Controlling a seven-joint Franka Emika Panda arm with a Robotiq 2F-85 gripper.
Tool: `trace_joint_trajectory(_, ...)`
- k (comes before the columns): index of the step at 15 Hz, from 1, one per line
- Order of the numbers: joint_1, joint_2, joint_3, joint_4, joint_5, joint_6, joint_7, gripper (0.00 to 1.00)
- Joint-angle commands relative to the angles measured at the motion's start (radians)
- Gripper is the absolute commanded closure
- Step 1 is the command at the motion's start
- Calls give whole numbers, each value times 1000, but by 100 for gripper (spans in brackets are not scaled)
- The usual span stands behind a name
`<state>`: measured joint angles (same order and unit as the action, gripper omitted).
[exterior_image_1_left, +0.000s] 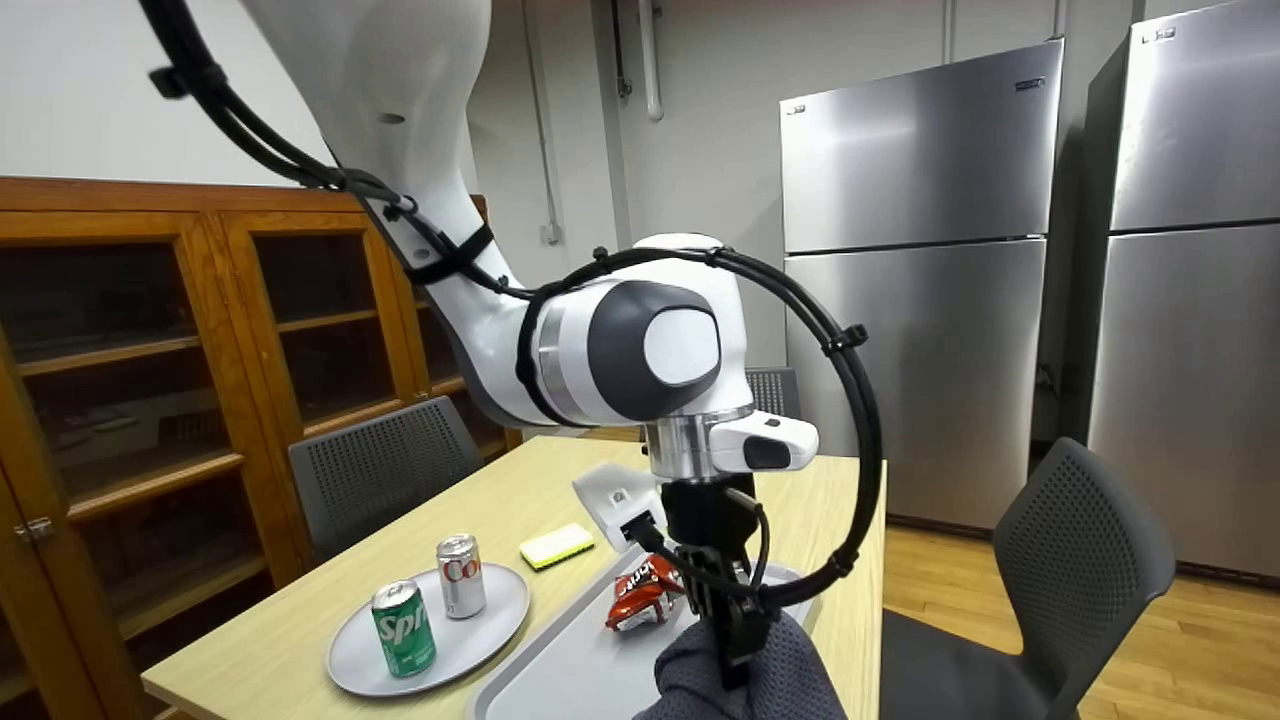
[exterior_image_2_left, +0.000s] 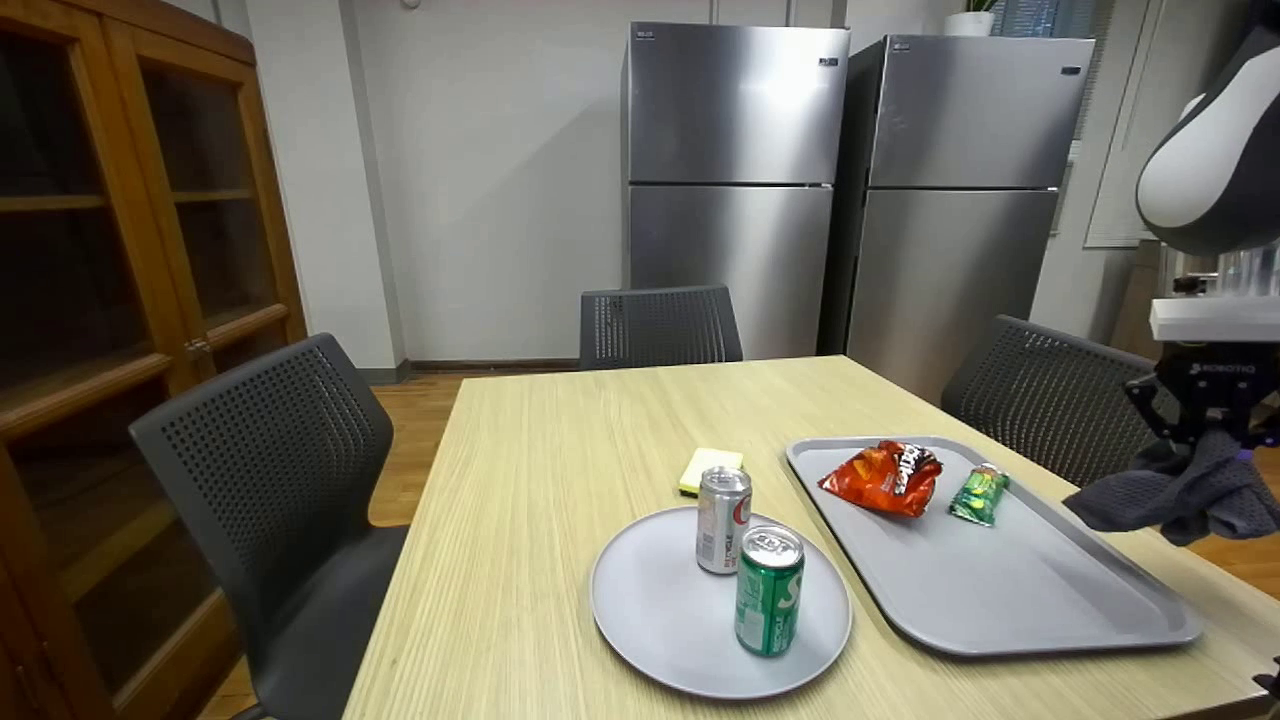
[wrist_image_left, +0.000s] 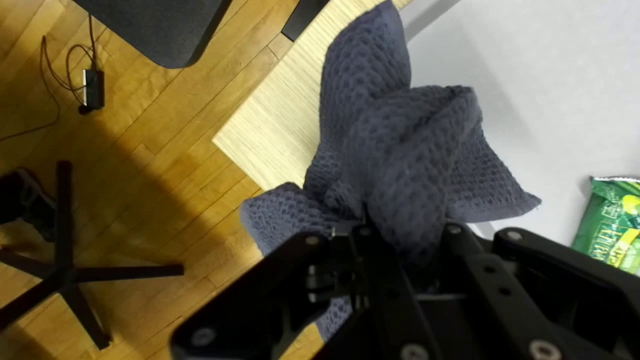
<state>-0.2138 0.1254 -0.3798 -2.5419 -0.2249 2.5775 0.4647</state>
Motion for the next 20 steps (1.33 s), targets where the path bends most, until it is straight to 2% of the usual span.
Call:
trace_joint_trajectory(1,-1,76,-11,49,-28,-6,93,96)
trace_joint_trajectory(11,36,304,-35,179,61,16,187,96)
trace_joint_trajectory(20,81,400,-45,237,152,67,223,96)
